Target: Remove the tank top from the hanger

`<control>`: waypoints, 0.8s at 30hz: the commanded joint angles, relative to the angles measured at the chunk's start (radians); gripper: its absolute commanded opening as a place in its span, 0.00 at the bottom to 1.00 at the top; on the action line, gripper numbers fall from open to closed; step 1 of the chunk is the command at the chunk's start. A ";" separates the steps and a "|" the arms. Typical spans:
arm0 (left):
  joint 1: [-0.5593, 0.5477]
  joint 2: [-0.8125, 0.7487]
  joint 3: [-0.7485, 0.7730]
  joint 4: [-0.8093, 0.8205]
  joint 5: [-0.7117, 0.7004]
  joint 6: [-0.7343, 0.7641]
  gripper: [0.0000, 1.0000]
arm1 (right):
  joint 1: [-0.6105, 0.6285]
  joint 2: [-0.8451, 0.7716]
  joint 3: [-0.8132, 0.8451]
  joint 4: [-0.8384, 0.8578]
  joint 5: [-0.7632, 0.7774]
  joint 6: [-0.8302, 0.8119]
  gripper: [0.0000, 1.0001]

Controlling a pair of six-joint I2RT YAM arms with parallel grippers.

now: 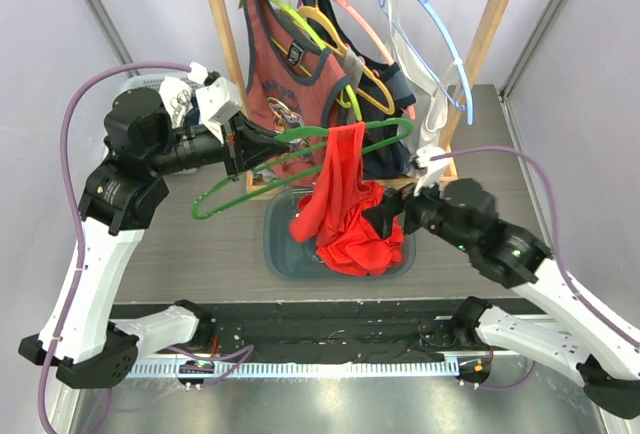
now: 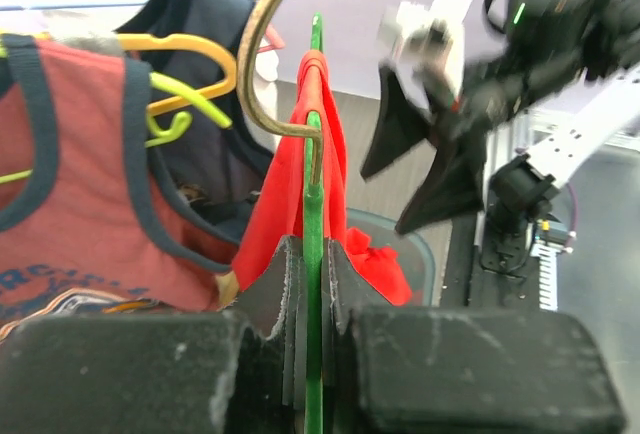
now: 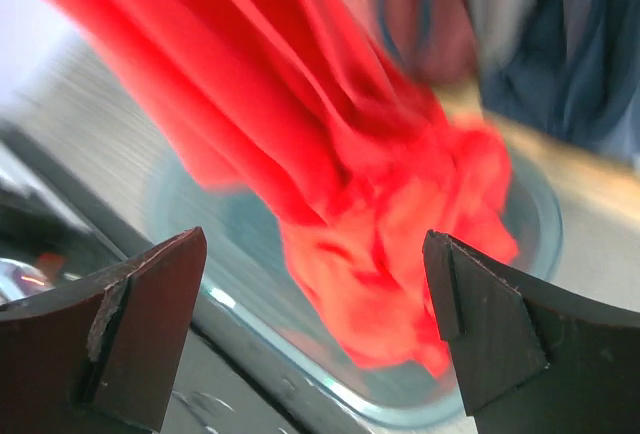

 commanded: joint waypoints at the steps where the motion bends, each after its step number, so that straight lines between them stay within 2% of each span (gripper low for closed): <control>1: -0.022 -0.023 -0.016 0.082 0.060 -0.051 0.00 | 0.004 -0.077 0.183 0.084 -0.118 0.005 1.00; 2: -0.024 -0.029 -0.025 0.085 0.063 -0.051 0.00 | 0.004 -0.075 0.202 0.118 -0.158 0.021 1.00; 8: -0.032 -0.043 -0.083 0.108 0.068 -0.090 0.00 | 0.006 0.031 0.317 0.178 -0.220 0.035 0.79; 16: -0.033 -0.046 -0.080 0.124 0.063 -0.096 0.00 | 0.004 0.097 0.325 0.213 -0.244 0.047 0.66; 19: -0.033 -0.051 -0.080 0.127 0.063 -0.091 0.00 | 0.004 0.089 0.311 0.210 -0.238 0.054 0.66; 21: -0.033 -0.051 -0.080 0.127 0.066 -0.091 0.00 | 0.004 0.077 0.294 0.213 -0.228 0.059 0.72; 24: -0.033 -0.053 -0.080 0.130 0.072 -0.093 0.00 | 0.004 0.069 0.276 0.222 -0.220 0.062 0.72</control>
